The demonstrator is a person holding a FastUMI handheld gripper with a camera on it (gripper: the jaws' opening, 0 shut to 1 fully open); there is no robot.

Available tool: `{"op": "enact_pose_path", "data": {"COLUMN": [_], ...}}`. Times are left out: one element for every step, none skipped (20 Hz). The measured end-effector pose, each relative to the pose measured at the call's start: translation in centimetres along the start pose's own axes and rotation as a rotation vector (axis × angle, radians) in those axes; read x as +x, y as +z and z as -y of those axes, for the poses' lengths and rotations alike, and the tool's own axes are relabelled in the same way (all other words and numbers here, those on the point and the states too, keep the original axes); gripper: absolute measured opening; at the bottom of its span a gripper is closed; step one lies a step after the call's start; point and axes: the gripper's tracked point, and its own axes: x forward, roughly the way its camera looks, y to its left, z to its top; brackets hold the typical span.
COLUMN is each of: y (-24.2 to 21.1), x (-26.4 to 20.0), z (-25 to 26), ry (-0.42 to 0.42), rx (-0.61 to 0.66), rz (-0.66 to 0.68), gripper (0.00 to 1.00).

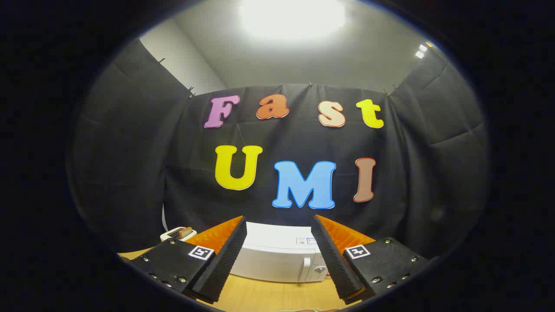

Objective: Open the microwave, put the food inside, and close the microwave door.

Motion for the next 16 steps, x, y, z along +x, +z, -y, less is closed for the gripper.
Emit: {"op": "enact_pose_path", "data": {"y": [-0.1,0.0,0.1,0.2,-0.1,-0.2,-0.5,-0.7,-1.0,-1.1,-1.4,-1.6,-1.9,-2.2,-2.5,-2.9], "x": [0.1,0.2,0.2,0.3,0.4,0.5,0.7,0.9,1.1,1.3,1.5,1.7,1.9,2.1,2.3,2.5], "z": [0.0,0.0,0.1,0.3,0.2,0.1,0.0,0.0,0.2,0.3,0.2,0.3,0.4,0.3,0.3,0.5], "ry": [0.001,0.003,-0.002,-0.008,-0.007,-0.001,0.004,0.005,0.003,0.003,0.005,0.002,0.003,0.009,0.011,0.010], "rx": [0.002,0.004,0.007,0.007,0.010,0.014,0.017,0.014,0.012,0.014,0.017,0.019,0.022,0.026,0.025,0.018], "rz": [-0.003,0.000,0.008,0.015,0.016,0.011,0.007,0.003,-0.002,-0.006,-0.010,-0.014,-0.018,-0.019,-0.018,-0.019], "gripper": [0.95,0.94,0.95,0.95,0.95,0.95,0.95,0.95,0.95,0.95,0.95,0.95,0.95,0.95,0.95,0.95]}}
